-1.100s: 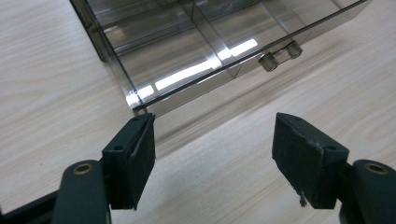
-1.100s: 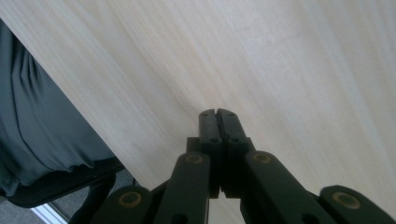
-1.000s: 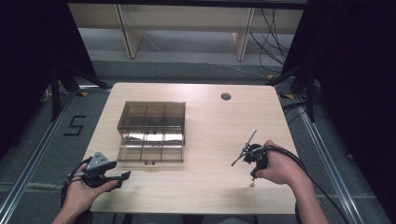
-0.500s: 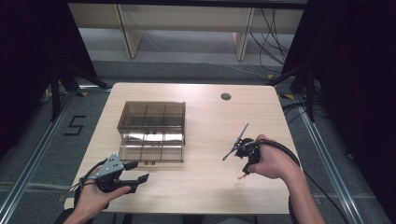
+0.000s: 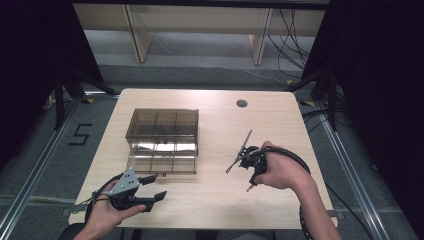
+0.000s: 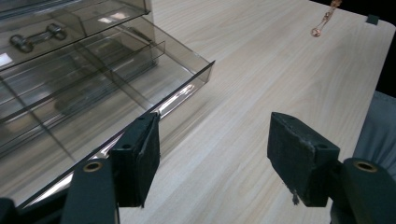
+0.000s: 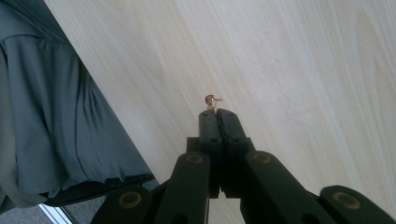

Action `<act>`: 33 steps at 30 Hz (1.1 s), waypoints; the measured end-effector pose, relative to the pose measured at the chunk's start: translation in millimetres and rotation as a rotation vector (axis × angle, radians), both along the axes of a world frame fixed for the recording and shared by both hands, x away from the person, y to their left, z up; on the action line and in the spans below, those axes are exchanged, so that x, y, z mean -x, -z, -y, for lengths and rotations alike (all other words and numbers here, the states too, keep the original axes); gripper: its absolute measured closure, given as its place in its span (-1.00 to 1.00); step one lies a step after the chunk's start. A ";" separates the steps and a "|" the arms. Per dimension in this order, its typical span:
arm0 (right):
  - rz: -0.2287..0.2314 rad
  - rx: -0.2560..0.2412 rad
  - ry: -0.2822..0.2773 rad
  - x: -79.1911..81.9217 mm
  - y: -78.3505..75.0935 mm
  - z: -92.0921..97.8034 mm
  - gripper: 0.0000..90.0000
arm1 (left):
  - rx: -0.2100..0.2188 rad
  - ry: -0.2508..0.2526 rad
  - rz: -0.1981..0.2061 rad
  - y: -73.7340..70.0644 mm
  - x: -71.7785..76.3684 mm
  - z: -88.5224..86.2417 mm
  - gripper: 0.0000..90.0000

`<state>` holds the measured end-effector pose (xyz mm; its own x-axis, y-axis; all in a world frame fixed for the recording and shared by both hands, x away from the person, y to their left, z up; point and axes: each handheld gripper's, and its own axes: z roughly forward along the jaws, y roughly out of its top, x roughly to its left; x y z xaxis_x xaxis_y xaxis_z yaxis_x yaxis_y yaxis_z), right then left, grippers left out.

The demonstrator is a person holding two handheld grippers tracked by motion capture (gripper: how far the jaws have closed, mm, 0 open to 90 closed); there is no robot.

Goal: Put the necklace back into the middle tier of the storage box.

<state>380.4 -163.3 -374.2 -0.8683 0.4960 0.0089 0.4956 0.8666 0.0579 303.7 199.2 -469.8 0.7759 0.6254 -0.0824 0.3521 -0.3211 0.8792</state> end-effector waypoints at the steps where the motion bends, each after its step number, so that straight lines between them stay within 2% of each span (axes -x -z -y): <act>1: -0.005 0.008 0.003 0.4 -1.9 -3.1 1.00 | -0.005 -0.002 0.005 -0.4 1.0 1.7 -0.23; 2: 0.002 -0.006 -0.013 -0.3 -1.8 -4.8 1.00 | -0.003 0.002 0.008 -0.4 1.2 3.4 -0.23; 3: 0.007 0.009 -0.014 -0.2 -3.3 -7.5 1.00 | -0.004 0.016 0.017 -0.4 0.9 4.7 -0.22; 4: 0.009 0.000 -0.034 -1.5 -3.6 -9.1 1.00 | -0.004 0.023 0.018 -0.2 1.2 6.1 -0.22; 7: 0.007 -0.003 -0.051 -1.5 -7.2 -17.3 1.00 | -0.007 0.035 0.009 1.2 2.2 10.6 -0.22; 8: 0.008 -0.003 -0.057 -1.7 -8.3 -20.0 1.00 | -0.020 0.040 0.013 1.3 2.1 11.1 -0.22; 13: 0.008 0.001 -0.077 -3.1 -12.6 -31.5 1.00 | -0.006 0.046 0.012 2.2 2.0 13.3 -0.22; 14: 0.009 -0.001 -0.074 -2.9 -13.0 -33.8 1.00 | -0.031 0.055 0.038 0.7 1.2 12.3 -0.22; 16: 0.009 -0.003 -0.092 -3.7 -14.6 -38.0 1.00 | -0.002 0.040 0.019 1.3 3.2 14.2 -0.22; 18: 0.012 -0.002 -0.101 -4.2 -15.5 -40.2 1.00 | -0.003 0.041 0.022 1.2 3.1 14.3 -0.22; 19: 0.012 -0.002 -0.114 -4.6 -17.4 -45.4 1.00 | -0.026 0.063 0.050 0.6 1.5 13.6 -0.23; 21: 0.010 -0.008 -0.124 -5.0 -18.2 -49.3 1.00 | -0.029 0.063 0.059 1.1 1.0 13.6 -0.23; 22: 0.008 -0.005 -0.118 -4.8 -18.8 -51.6 1.00 | -0.031 0.065 0.061 1.1 0.5 13.1 -0.23; 24: 0.010 -0.006 -0.132 -5.7 -18.6 -55.8 1.00 | 0.002 0.053 0.037 2.5 1.5 14.2 -0.24; 26: 0.009 -0.004 -0.138 -6.1 -19.4 -59.8 1.00 | -0.001 0.053 0.049 2.1 1.4 14.1 -0.24; 29: 0.005 0.000 -0.157 -6.8 -20.7 -65.0 1.00 | -0.006 0.052 0.048 2.1 2.2 14.8 -0.24; 30: 0.003 0.003 -0.164 -6.7 -20.9 -66.8 1.00 | -0.021 0.072 0.068 1.5 0.5 13.9 -0.25; 32: 0.001 0.006 -0.170 -6.5 -21.3 -70.2 1.00 | -0.023 0.073 0.072 1.9 0.0 14.2 -0.25; 33: 0.000 0.012 -0.154 -5.5 -21.6 -72.0 1.00 | 0.000 0.060 0.047 2.9 1.3 15.6 -0.25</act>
